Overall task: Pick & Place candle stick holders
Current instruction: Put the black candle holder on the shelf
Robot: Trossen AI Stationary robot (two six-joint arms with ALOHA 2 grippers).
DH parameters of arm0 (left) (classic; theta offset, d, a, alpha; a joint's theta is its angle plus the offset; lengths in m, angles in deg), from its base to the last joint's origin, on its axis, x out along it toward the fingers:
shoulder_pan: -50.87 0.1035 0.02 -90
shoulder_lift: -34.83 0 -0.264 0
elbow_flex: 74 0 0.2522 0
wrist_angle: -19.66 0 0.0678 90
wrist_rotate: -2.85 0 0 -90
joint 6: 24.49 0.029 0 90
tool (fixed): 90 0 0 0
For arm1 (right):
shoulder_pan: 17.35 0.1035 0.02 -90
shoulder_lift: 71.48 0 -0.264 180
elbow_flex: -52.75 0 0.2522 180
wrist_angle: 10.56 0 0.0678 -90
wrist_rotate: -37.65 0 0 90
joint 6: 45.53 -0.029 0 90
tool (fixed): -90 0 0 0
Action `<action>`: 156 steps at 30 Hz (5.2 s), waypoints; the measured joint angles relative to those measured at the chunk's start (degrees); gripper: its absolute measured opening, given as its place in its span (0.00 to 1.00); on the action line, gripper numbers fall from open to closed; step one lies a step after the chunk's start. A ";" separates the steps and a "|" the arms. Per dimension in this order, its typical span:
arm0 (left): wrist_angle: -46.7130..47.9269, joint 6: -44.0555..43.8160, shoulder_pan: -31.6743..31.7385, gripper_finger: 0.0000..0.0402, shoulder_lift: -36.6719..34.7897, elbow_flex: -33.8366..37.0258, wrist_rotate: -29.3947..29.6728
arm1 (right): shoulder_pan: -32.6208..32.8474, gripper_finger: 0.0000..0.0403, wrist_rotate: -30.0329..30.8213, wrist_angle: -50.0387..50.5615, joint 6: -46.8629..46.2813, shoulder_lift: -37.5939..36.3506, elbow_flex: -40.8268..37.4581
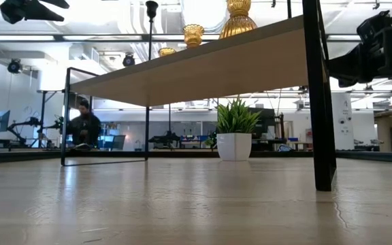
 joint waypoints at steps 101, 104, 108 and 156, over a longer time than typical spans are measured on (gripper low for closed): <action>-0.49 2.85 -0.01 0.61 8.75 -3.64 -48.44 | -0.02 0.02 -0.08 0.04 -0.15 0.01 0.02; 0.84 8.98 -0.01 0.61 9.42 -2.65 -48.40 | -0.02 0.02 -0.08 0.04 -0.15 0.01 0.02; 2.59 19.59 -0.01 0.61 9.25 -0.38 -47.12 | -0.02 0.02 -0.08 0.04 -0.15 0.01 0.04; -23.93 8.37 -43.49 0.61 9.20 27.55 -28.12 | -0.02 0.02 -0.08 -0.02 -0.15 -0.03 0.04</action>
